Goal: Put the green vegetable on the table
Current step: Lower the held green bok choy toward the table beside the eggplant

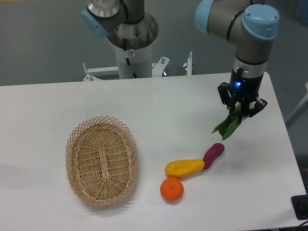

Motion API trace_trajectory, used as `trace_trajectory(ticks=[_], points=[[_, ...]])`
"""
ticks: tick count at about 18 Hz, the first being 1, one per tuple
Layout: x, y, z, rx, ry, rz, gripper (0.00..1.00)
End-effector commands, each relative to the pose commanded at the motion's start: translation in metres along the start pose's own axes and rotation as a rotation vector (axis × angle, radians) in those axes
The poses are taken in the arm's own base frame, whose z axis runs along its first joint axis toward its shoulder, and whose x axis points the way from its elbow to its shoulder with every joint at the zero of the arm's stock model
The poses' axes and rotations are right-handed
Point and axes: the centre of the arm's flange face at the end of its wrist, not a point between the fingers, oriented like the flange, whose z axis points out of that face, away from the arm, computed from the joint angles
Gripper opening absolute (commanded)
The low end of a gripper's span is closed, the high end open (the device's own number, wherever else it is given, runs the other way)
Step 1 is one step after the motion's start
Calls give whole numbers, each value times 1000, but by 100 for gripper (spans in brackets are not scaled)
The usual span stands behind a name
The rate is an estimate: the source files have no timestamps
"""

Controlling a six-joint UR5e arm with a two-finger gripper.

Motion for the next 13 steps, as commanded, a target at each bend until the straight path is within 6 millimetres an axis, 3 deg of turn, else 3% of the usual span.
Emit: trace_trajectory(ticks=[4, 10, 13], points=[[7, 8, 9, -9, 21, -11, 37], [51, 24, 46, -15, 116, 70, 37], [58, 32, 57, -53, 143, 162, 37]])
